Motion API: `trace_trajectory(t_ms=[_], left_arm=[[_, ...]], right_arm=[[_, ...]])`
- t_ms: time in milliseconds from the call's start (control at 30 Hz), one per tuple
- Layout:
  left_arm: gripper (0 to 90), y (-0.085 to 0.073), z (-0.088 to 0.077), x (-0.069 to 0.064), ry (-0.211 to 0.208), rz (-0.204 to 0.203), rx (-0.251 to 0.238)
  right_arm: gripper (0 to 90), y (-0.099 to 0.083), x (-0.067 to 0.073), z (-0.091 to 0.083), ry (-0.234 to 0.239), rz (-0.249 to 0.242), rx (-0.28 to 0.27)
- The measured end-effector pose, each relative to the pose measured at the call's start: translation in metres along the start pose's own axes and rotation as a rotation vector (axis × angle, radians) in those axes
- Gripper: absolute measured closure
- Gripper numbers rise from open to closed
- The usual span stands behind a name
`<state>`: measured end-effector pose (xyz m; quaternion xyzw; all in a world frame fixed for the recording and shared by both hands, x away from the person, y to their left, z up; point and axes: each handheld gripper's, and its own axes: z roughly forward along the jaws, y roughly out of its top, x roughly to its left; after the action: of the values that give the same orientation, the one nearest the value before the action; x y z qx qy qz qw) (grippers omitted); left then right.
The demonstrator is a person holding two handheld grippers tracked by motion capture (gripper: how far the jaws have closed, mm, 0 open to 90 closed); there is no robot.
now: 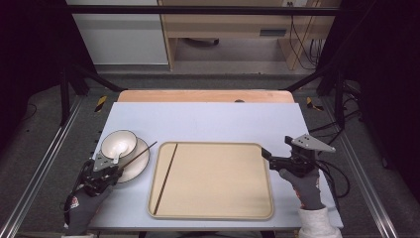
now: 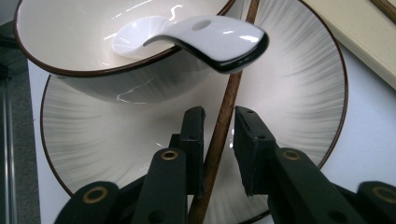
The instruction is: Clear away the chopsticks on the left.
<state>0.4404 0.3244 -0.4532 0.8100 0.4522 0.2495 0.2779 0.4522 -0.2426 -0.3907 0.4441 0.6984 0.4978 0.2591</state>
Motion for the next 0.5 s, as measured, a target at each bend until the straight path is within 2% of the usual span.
trace_trajectory(t_ms=[367,500], left_arm=[[83.4,0.0023,-0.0013,-0.0058,-0.035,0.019,0.005],[83.6,0.0031,-0.0017,-0.0075,-0.046,0.023,0.008]], right_arm=[[4.2,0.0002,-0.0006,-0.0006,-0.001,-0.001,-0.004],[4.1,0.0001,-0.0003,-0.0002,-0.002,0.0,-0.003]])
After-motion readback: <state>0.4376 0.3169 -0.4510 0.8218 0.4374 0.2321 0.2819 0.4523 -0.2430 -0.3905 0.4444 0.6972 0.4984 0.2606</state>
